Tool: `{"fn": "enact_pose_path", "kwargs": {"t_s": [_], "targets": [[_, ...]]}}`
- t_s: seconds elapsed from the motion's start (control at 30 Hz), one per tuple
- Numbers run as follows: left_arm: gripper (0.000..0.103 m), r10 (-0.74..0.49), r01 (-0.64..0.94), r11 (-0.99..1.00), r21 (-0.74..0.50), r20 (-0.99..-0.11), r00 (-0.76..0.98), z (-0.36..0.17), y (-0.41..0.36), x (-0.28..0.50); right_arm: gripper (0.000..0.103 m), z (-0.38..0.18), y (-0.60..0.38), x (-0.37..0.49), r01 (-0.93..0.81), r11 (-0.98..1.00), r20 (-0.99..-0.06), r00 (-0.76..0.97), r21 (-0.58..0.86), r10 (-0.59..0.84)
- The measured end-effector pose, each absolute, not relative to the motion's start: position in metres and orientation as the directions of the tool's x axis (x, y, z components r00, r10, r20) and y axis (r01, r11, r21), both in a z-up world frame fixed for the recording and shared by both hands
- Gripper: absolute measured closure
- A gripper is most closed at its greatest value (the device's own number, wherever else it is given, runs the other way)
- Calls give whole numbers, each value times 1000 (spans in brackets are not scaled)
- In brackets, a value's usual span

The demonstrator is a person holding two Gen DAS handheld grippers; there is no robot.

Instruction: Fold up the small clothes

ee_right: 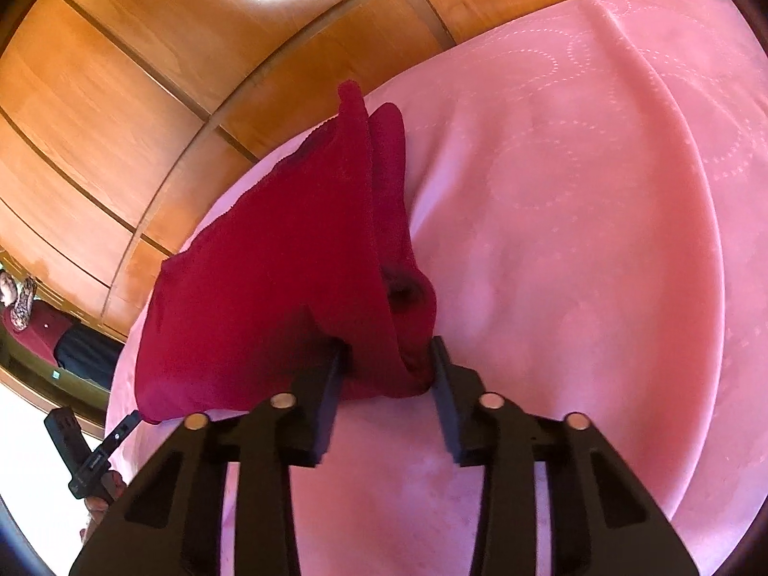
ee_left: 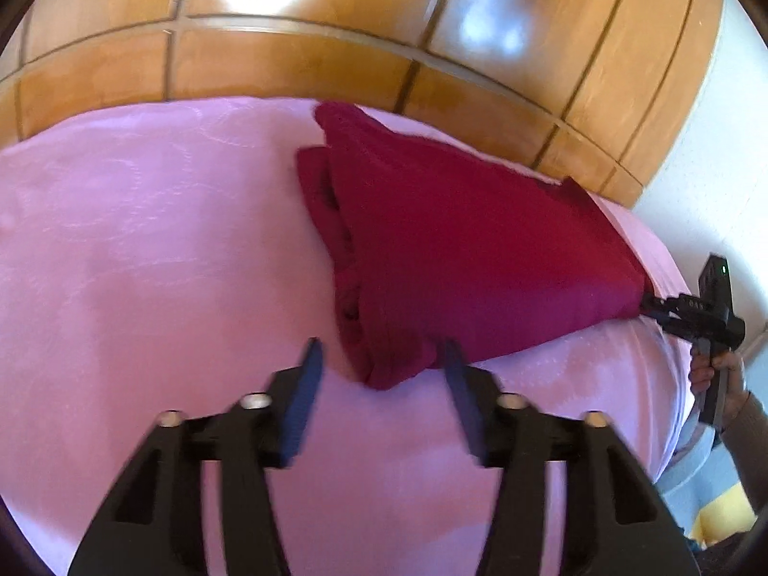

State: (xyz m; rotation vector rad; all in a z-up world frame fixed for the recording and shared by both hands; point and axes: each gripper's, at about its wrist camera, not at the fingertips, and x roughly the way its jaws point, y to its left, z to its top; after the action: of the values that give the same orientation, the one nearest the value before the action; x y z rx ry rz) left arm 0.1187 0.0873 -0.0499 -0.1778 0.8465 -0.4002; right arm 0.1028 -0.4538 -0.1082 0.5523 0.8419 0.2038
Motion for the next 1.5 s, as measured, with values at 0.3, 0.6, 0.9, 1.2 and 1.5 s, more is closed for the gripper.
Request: {"fn": "enact_pose_path", "kwargs": {"t_s": [0.3,0.6,0.9,1.2,1.5], "targets": [[96,-476,313,879,-358,-649,593,-34,99,96,90,-69,-449,85,2,895,-641,698,447,319],[96,-509,337,860,-383,-681,526,-29,90,11,90,-87,-455,2,-2,902,-710,616,432,341],[43,-431,220,899,-378,-681,591,-14,94,18,66,-90,-466,-6,18,904,-707,630,426,321],[51,-417,170,901,-400,-687,595,-11,72,124,44,-62,-465,96,93,929,-680,708,357,190],[97,-409,98,895,-436,-710,574,-32,70,166,89,-77,-446,170,85,962,-745,652,261,144]]}}
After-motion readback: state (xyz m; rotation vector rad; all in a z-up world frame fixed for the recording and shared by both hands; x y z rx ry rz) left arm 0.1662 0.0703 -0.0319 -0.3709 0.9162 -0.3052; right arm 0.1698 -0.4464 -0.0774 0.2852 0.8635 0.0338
